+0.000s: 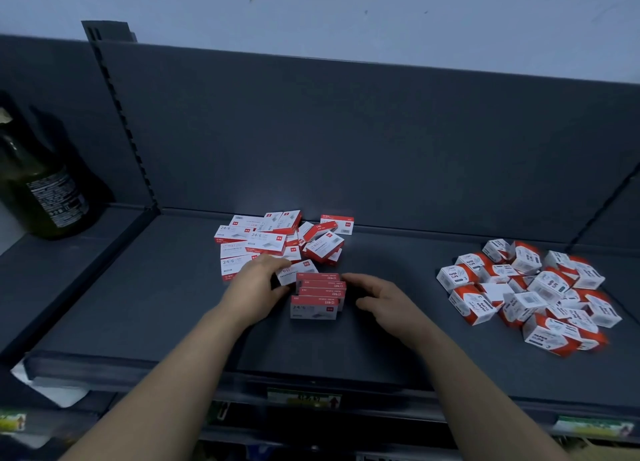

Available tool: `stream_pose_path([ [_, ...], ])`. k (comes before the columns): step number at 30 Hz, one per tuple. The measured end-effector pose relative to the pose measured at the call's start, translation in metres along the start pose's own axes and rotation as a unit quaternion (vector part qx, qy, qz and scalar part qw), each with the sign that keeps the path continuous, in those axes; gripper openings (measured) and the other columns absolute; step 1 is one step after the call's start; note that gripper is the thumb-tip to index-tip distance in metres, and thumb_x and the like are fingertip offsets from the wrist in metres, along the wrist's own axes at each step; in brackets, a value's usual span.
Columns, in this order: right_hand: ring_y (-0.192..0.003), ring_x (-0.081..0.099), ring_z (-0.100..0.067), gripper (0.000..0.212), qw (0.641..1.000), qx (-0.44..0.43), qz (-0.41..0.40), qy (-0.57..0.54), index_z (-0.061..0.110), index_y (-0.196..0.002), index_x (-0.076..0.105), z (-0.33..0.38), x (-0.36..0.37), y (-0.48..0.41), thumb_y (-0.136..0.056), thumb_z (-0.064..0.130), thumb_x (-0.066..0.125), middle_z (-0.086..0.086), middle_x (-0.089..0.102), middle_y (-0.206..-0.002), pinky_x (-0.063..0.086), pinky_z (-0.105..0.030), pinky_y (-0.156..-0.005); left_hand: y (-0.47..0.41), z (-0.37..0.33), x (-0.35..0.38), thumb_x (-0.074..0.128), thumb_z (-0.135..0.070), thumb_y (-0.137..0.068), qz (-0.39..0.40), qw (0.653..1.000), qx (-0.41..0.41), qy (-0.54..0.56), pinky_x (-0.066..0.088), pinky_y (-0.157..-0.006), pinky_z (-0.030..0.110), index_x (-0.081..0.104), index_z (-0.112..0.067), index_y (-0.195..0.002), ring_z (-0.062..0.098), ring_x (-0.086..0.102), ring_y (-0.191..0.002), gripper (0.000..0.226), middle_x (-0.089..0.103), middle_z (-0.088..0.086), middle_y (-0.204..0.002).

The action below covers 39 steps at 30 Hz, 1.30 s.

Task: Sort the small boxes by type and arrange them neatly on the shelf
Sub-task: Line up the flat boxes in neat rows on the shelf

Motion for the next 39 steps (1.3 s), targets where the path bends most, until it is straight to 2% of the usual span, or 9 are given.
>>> stream_pose_path([
  [6, -0.107, 0.054, 0.005, 0.051, 1.0, -0.005, -0.014, 0.007, 0.029, -0.131, 0.054, 0.003, 0.002, 0.002, -0.093, -0.002, 0.043, 0.016, 0.058, -0.123, 0.04, -0.007, -0.082, 0.011, 0.005, -0.018, 0.062, -0.023, -0.091, -0.052, 0.978, -0.099, 0.177, 0.046, -0.077, 0.025, 0.067, -0.023, -0.103, 0.017, 0.062, -0.091, 0.013, 0.069, -0.005, -0.098],
  [8, -0.111, 0.055, 0.002, 0.045, 0.999, -0.015, -0.047, -0.011, 0.022, -0.129, 0.057, 0.005, 0.001, 0.003, -0.094, -0.002, 0.046, 0.01, 0.061, -0.124, 0.041, -0.007, -0.085, 0.024, -0.003, -0.032, 0.058, -0.015, -0.093, -0.078, 0.916, -0.135, 0.369, 0.047, -0.078, 0.023, 0.069, -0.022, -0.096, 0.016, 0.061, -0.085, 0.013, 0.07, -0.004, -0.091],
  [11, -0.105, 0.059, 0.004, 0.033, 0.99, -0.065, -0.124, -0.03, 0.015, -0.123, 0.062, 0.02, -0.006, 0.004, -0.093, 0.002, 0.055, 0.005, 0.065, -0.121, 0.044, -0.005, -0.084, 0.038, -0.031, -0.041, 0.048, -0.011, -0.097, -0.008, 0.813, -0.13, 0.567, 0.053, -0.082, 0.024, 0.067, -0.01, -0.103, 0.016, 0.06, -0.087, 0.02, 0.069, 0.006, -0.096],
  [14, -0.097, 0.063, 0.003, 0.026, 0.982, -0.119, -0.125, -0.078, 0.012, -0.116, 0.067, 0.047, -0.005, 0.011, -0.091, 0.009, 0.062, 0.006, 0.069, -0.11, 0.05, -0.015, -0.089, 0.045, -0.053, -0.036, 0.042, -0.013, -0.099, 0.044, 0.783, -0.1, 0.613, 0.056, -0.083, 0.028, 0.064, -0.003, -0.11, 0.019, 0.064, -0.089, 0.026, 0.069, 0.013, -0.103],
  [18, -0.099, 0.068, -0.01, 0.02, 0.975, -0.157, -0.057, -0.148, 0.013, -0.106, 0.07, 0.071, 0.003, 0.025, -0.089, 0.005, 0.062, 0.002, 0.073, -0.104, 0.052, -0.019, -0.083, 0.051, -0.071, -0.023, 0.041, -0.013, -0.1, 0.063, 0.796, -0.098, 0.593, 0.056, -0.081, 0.03, 0.063, -0.006, -0.112, 0.022, 0.067, -0.092, 0.026, 0.071, 0.012, -0.102],
  [23, -0.083, 0.069, -0.012, 0.013, 0.982, -0.107, -0.056, -0.148, 0.01, -0.096, 0.066, 0.063, -0.002, 0.039, -0.087, 0.001, 0.064, -0.004, 0.073, -0.092, 0.053, -0.018, -0.071, 0.06, -0.063, -0.026, 0.054, -0.008, -0.094, 0.028, 0.904, -0.078, 0.419, 0.056, -0.075, 0.023, 0.067, -0.015, -0.11, 0.015, 0.07, -0.09, 0.021, 0.073, 0.002, -0.099],
  [28, -0.074, 0.068, -0.018, 0.027, 0.99, -0.046, -0.06, -0.12, 0.003, -0.111, 0.051, 0.048, -0.006, 0.056, -0.087, -0.008, 0.058, -0.014, 0.069, -0.096, 0.058, -0.029, -0.069, 0.073, -0.05, -0.027, 0.077, -0.024, -0.078, 0.009, 0.956, -0.077, 0.281, 0.05, -0.073, 0.014, 0.066, -0.027, -0.105, 0.001, 0.065, -0.089, 0.03, 0.069, -0.012, -0.096],
  [34, -0.092, 0.07, -0.022, 0.026, 0.993, -0.055, 0.024, -0.105, 0.012, -0.11, 0.058, 0.04, 0.019, 0.062, -0.088, -0.001, 0.061, -0.008, 0.069, -0.104, 0.057, -0.03, -0.081, 0.084, -0.067, -0.011, 0.074, -0.027, -0.08, 0.041, 0.979, 0.013, 0.198, 0.048, -0.071, 0.009, 0.069, -0.034, -0.102, -0.007, 0.063, -0.083, 0.024, 0.07, -0.021, -0.091],
  [39, -0.084, 0.065, -0.01, 0.013, 0.99, -0.053, -0.1, 0.08, 0.021, -0.093, 0.065, 0.028, 0.017, 0.052, -0.084, 0.014, 0.071, 0.006, 0.07, -0.091, 0.053, -0.022, -0.075, 0.08, -0.051, -0.017, 0.077, -0.022, -0.078, -0.009, 0.988, -0.031, 0.15, 0.048, -0.063, 0.009, 0.066, -0.03, -0.086, -0.002, 0.064, -0.075, 0.015, 0.069, -0.014, -0.082],
])
Point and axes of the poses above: each hand's wrist, its own y-axis away from the middle knuckle, its own x-axis out of the palm, z = x × y, the point moved 3 cm from there along -y, towards the middle knuckle
